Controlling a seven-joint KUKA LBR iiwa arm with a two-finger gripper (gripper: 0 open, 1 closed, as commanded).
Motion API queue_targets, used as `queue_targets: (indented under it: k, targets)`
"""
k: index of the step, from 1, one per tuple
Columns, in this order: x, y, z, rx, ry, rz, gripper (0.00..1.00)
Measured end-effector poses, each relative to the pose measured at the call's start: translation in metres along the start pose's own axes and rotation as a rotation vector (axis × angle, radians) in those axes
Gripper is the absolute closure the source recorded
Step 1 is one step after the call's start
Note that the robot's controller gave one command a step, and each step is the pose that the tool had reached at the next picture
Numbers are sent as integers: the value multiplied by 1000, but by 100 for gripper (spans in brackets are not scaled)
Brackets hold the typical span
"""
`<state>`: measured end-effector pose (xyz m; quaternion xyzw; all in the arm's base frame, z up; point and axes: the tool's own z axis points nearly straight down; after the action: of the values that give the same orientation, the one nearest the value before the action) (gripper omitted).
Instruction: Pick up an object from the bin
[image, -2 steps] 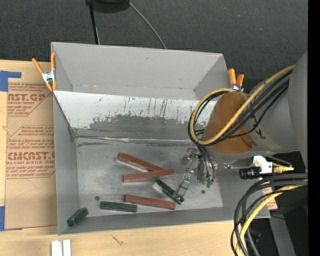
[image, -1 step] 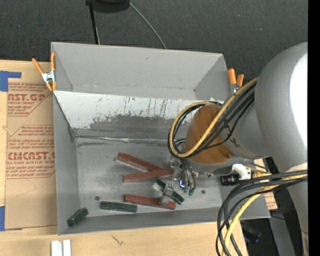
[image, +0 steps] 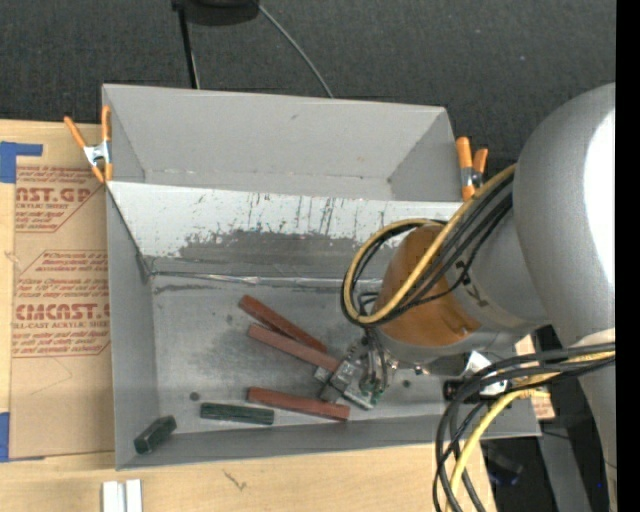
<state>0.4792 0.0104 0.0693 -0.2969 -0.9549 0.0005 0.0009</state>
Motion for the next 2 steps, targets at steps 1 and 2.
queue_targets:
  k: [1,2]
  targets:
    - [0,0,0,0,0,0,100]
    - [0,0,-1,0,0,0,100]
